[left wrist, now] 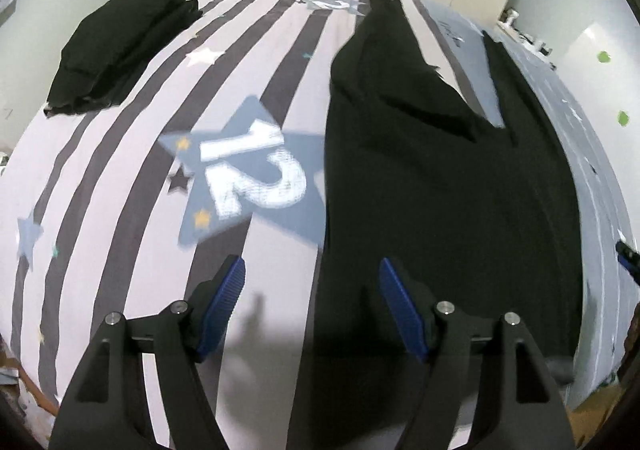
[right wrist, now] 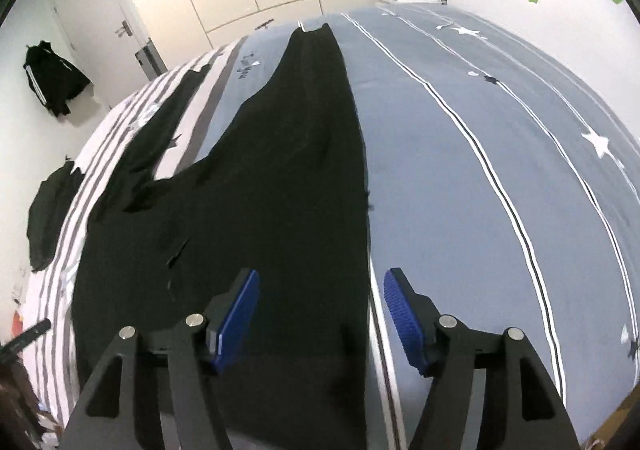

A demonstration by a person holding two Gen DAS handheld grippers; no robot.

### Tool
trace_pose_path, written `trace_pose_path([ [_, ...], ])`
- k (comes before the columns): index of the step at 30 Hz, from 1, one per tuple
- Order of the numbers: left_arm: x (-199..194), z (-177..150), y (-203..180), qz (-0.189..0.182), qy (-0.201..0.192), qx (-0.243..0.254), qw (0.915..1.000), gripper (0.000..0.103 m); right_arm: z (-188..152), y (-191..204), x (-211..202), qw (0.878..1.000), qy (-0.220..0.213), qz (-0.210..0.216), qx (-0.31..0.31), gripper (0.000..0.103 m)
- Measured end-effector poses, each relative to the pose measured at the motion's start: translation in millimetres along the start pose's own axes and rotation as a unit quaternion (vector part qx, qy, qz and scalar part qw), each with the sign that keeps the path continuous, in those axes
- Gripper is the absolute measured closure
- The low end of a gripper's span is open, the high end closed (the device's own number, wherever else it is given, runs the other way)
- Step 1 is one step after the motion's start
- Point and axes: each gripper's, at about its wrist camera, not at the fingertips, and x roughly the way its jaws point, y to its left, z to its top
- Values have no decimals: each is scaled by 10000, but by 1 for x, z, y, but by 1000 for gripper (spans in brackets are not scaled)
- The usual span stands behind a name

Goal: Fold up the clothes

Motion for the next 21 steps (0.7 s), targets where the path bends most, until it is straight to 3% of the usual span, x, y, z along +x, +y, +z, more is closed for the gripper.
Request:
trace_pose_path([
  [5,38,56,-16,359,-31,-175,9992,35,37,-14,51,9995,234,96,-206,42],
  [11,77,119,-37,491,-138,-120,9986,35,89,-19,109,9977,452,134,-496,42],
  [21,160,224,-44,481,-286,515,9971,35,140,-9,162,9980,421,-66,-468,42],
])
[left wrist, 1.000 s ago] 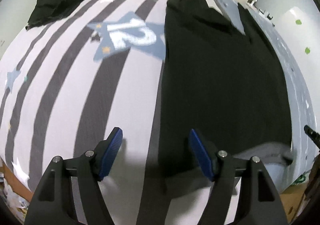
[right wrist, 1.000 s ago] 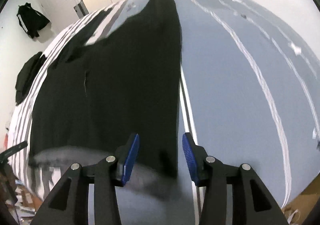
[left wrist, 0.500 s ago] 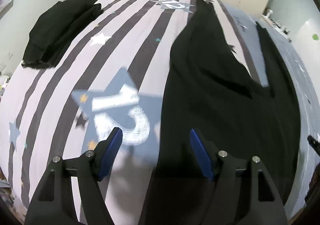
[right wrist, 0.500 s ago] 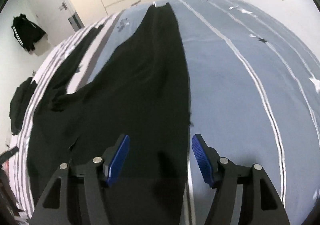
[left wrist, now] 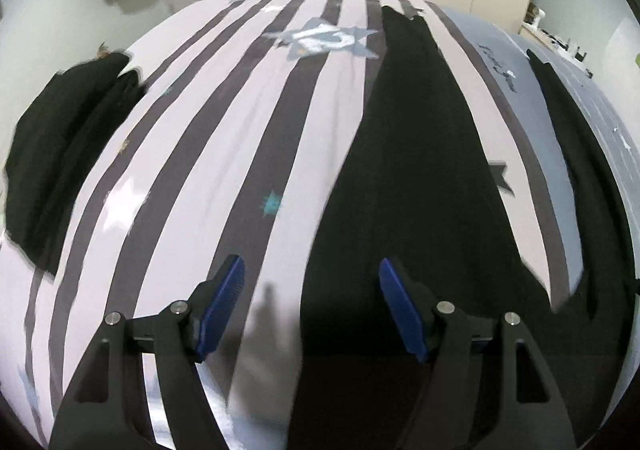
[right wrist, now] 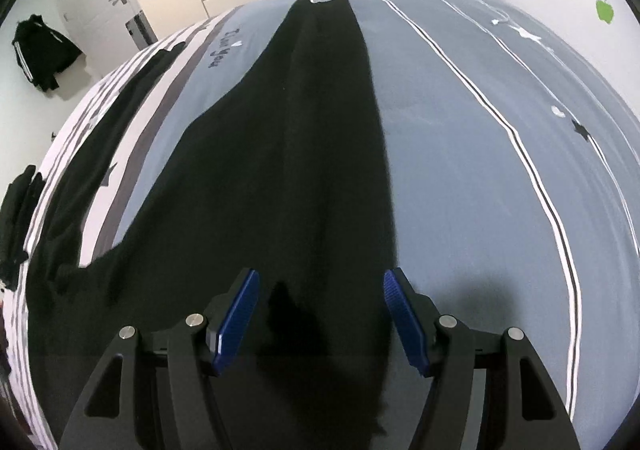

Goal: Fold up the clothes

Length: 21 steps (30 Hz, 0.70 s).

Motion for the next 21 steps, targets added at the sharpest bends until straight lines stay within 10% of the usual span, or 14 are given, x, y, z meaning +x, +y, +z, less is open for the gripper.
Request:
trace_pose_path([
  [13,97,87,-13,-694,221,329,9968,37,27,34,42,9991,-185,-226,308,42],
  [18,111,91,-12,-1018,317,567,9927,97,33,39,59,9988,-133,-361,291,41],
  [21,96,100,7,-946,84,318,9950,98,35,40,63,9990,-102,-415,134,40],
])
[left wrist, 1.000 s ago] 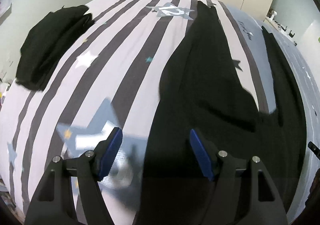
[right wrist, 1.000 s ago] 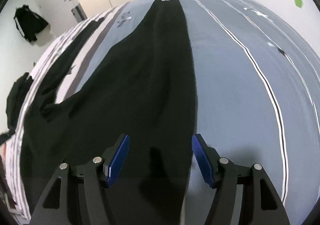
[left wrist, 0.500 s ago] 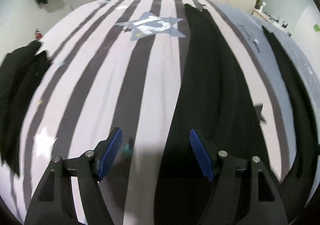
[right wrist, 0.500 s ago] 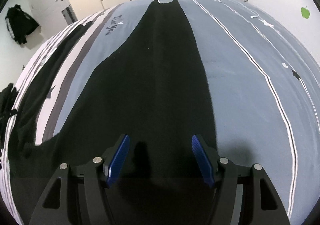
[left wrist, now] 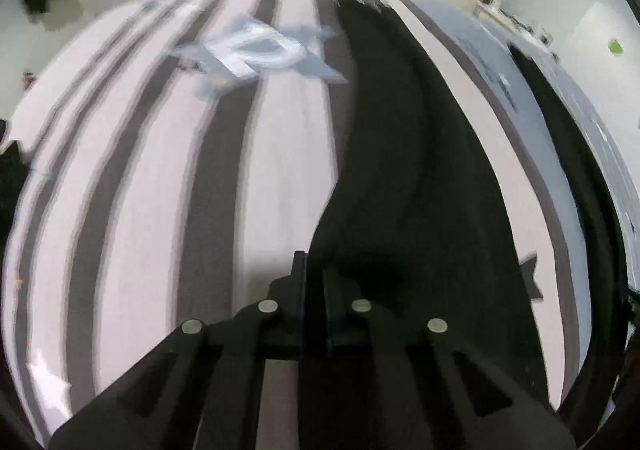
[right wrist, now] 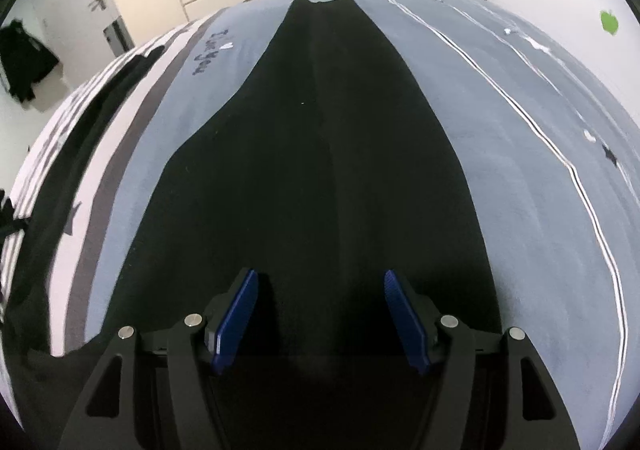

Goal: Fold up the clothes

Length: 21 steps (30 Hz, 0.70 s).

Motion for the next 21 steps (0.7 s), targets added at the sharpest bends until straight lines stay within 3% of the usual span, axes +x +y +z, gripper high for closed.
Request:
trace_pose_path([
  [3,-6,-4,27,176,97,-347,9992,89,1,-1,2,9999,23,-11,-142,40],
  [5,-13,-13,39,176,178,-582,9980,71,2,-2,2,9998,36,6,-188,40],
  [7,-34,-27,52,202,20,-885,9959,37,2,-3,-1,9998,33,2,-210,40],
  [9,-54,-51,62,99,-34,-1088,9940,24,0,-5,-6,9998,29,23,-193,40],
  [13,-71,-107,59,-399,474,-1251,9902,23,-16,-6,-24,9998,13,147,-167,40],
  [16,-68,-148,36,-471,887,-793,9918,24,-35,-4,-43,9994,-46,283,-173,40],
  [18,-67,-161,22,-502,955,-556,9926,24,-47,-1,-52,9993,-29,284,-240,40],
  [20,-70,-167,8,-638,958,-359,9927,33,-63,0,-58,9992,51,257,-315,40],
  [21,-72,-170,2,-669,955,-263,9928,43,-70,-1,-58,9992,108,210,-322,40],
])
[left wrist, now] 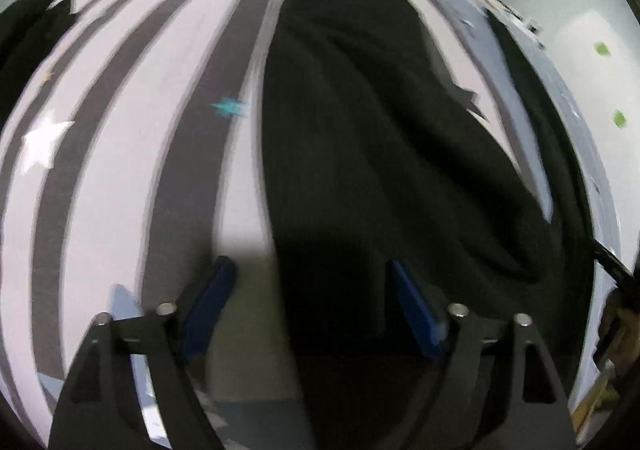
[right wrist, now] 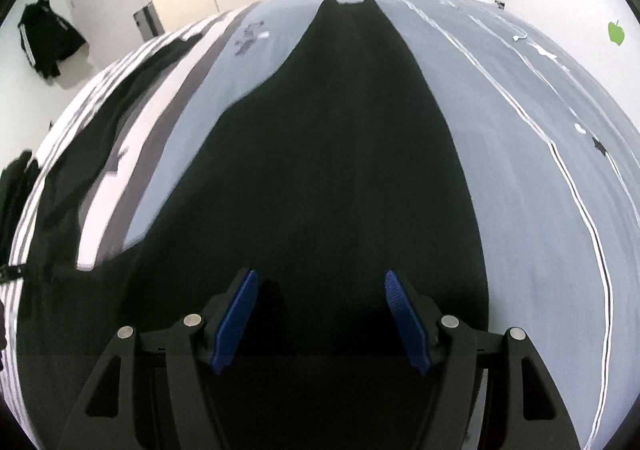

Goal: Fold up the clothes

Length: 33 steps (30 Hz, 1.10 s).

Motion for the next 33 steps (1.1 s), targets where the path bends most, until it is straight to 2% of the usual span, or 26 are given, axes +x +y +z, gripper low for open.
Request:
trace_pose_path([
  [1,-1,-2,-5,34,-5,92,10000,68,-6,-1,0,10000,44,-40,17,40],
  [2,-2,-4,-10,64,-12,215,9997,84,-10,-3,-2,10000,56,-55,45,40],
  [3,-4,-5,-14,81,-41,320,9994,94,-14,-6,-3,9999,48,-58,74,40],
  [6,-17,-3,-24,69,-253,348,9990,95,-23,-14,-8,9999,34,-85,89,40],
  [10,-46,-2,-58,117,-620,398,9972,95,-26,-27,-14,9999,-63,-79,100,40],
  [13,-71,1,-91,-21,-866,310,9958,95,-25,-40,-23,9996,-215,-51,170,40],
  [17,-94,35,-151,-255,-1097,474,9925,95,-22,-76,-34,9983,-296,99,501,40],
  [21,-106,47,-260,-750,-1117,961,9862,95,-23,-117,-57,9972,-298,277,623,40],
  [23,-102,52,-331,-1103,-1027,1226,9809,95,-12,-138,-68,9970,-312,350,620,40],
  [26,-79,55,-414,-1568,-568,1383,9763,95,-6,-166,-88,9967,-355,420,591,40],
  [27,-67,54,-441,-1659,-281,1484,9745,88,-5,-174,-93,9966,-345,441,600,40],
  [28,-55,52,-468,-1749,6,1583,9718,67,-5,-183,-98,9965,-335,462,609,40],
  [30,-37,47,-493,-1916,328,1669,9666,49,-6,-199,-105,9962,-332,461,654,40],
  [33,-40,36,-468,-2196,302,1129,9686,44,-12,-213,-106,9952,-294,501,783,40],
])
